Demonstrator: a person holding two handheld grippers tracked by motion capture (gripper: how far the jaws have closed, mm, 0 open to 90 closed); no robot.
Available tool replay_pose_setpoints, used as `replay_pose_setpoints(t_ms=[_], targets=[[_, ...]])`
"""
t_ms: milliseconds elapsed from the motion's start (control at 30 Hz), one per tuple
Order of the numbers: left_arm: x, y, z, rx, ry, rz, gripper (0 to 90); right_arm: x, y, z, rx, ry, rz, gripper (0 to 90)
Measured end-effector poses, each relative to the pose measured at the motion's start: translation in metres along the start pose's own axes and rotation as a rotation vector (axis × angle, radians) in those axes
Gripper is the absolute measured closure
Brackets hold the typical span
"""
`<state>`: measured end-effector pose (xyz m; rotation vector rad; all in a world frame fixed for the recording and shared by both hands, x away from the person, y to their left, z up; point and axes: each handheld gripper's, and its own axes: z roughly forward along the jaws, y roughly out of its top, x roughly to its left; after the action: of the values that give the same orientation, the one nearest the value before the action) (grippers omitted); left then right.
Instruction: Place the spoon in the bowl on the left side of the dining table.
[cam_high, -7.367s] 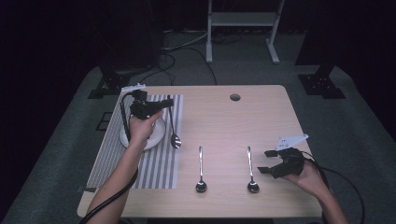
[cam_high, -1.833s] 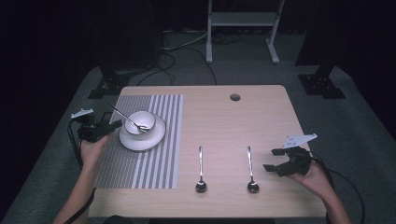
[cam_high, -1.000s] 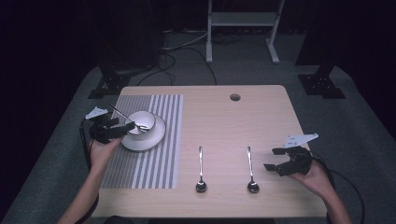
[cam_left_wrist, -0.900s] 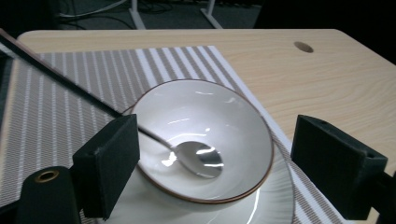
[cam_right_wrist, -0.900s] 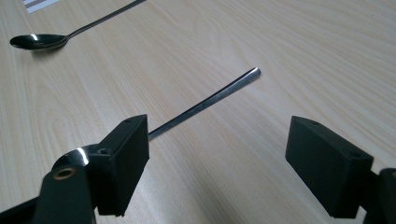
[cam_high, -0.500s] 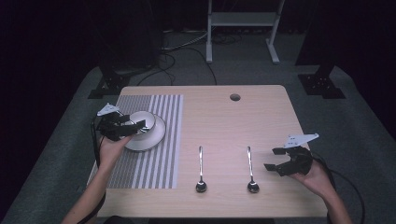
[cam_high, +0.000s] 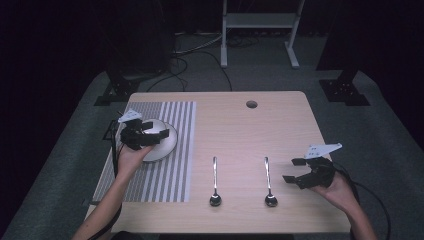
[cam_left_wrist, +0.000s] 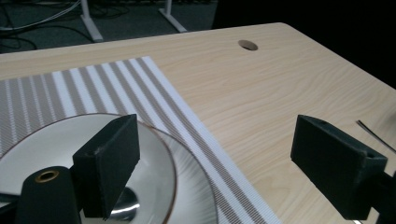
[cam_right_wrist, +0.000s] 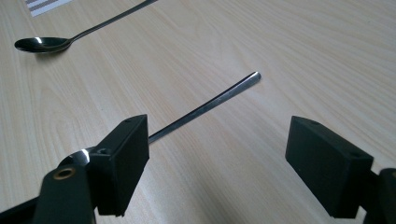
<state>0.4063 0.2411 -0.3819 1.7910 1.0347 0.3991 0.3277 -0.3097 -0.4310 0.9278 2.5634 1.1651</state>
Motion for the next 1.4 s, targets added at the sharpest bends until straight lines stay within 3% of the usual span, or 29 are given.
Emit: replay_pose_setpoints(t_ms=[267, 867, 1133, 1400], targets=[[-0.015, 0.001, 0.01, -0.004, -0.038, 0.017, 14.6, 0.0, 0.0, 0.0, 0.001, -0.004, 0.003, 20.2], [-0.038, -0.005, 0.028, 0.032, -0.065, 0.066, 10.8, 0.001, -0.001, 0.002, 0.005, -0.002, -0.002, 20.2], [-0.049, -0.016, 0.036, 0.056, -0.07, 0.093, 10.8, 0.001, -0.001, 0.002, 0.001, -0.003, 0.001, 20.1], [-0.057, -0.022, 0.045, 0.055, -0.094, 0.083, 10.7, 0.001, -0.001, 0.003, 0.005, -0.001, -0.001, 20.1]])
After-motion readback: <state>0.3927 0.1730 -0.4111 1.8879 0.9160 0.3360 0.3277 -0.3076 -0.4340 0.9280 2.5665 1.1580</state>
